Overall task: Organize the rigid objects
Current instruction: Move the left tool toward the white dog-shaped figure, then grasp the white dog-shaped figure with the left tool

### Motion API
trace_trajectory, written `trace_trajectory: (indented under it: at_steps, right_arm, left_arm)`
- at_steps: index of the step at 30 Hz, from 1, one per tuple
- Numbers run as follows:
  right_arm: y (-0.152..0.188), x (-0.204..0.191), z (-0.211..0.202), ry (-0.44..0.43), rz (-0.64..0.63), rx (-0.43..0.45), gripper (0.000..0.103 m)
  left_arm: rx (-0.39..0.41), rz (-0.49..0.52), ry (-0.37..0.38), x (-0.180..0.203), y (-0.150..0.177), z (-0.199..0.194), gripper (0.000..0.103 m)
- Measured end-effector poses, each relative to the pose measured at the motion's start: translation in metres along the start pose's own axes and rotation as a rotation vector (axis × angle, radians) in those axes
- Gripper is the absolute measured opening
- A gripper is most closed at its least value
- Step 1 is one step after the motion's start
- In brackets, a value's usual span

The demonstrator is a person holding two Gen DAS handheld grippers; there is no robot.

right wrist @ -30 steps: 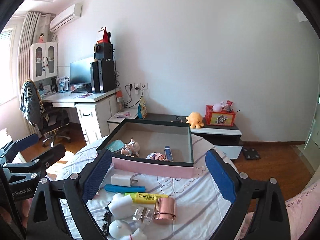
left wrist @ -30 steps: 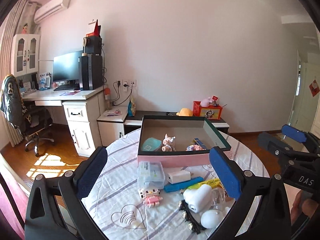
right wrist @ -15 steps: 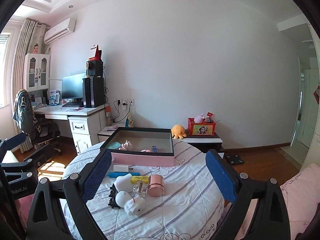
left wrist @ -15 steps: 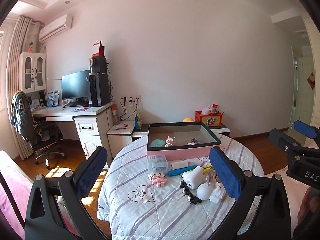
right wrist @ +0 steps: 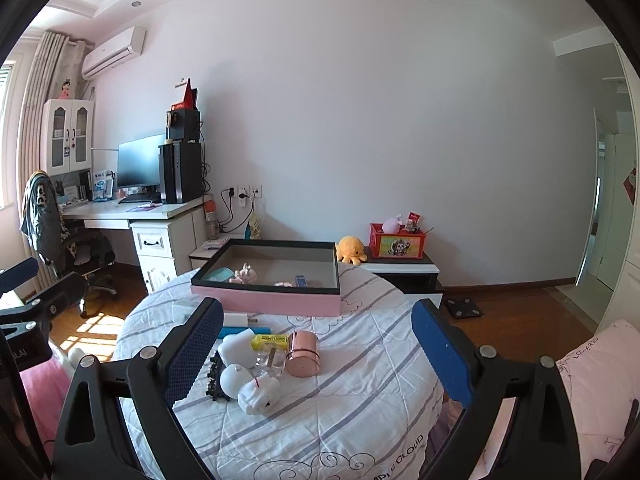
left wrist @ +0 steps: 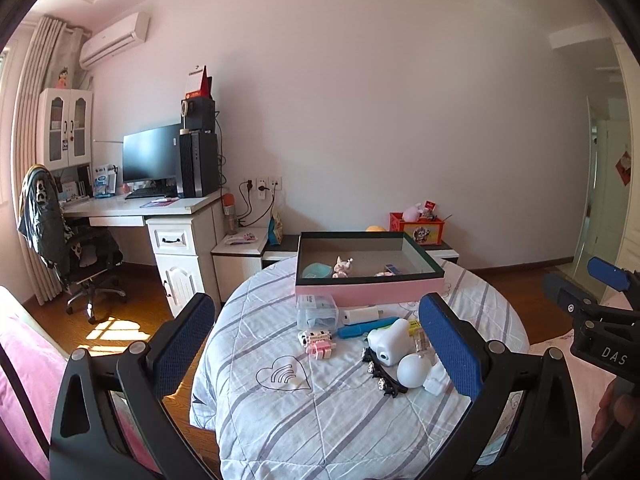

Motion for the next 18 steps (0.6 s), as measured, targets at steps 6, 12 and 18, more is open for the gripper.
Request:
trace_trajectory:
  at_steps: [6,12,18]
  right_arm:
    - [0.048,-0.012,0.052,-0.059,-0.004,-0.159,0.096]
    - [0.077,0.0,0.089,-0.049,0.041,-0.258,0.096]
    - [0.099,0.04,0.103,0.019,0.101,-0.306,0.096]
  left_arm:
    - [-0.11,-0.004,-0.012,-0.006,0.026,0.036,0.103]
    - [-0.21,-0.017,0.05,0.007,0.052,0.066,0.103]
    - [-0.318,0.069,0.197,0.062,0.089,0.093,0.103]
Point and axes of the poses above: each gripper's, at about its wrist camera, not at the fingertips, and z roughly the way its jaws point, x to its right, y to its underside, the point moved 5 cm from there along z, roughly the way its jaws point, and after that the axes turned 8 degrees about -z, right-handed, at the moved point
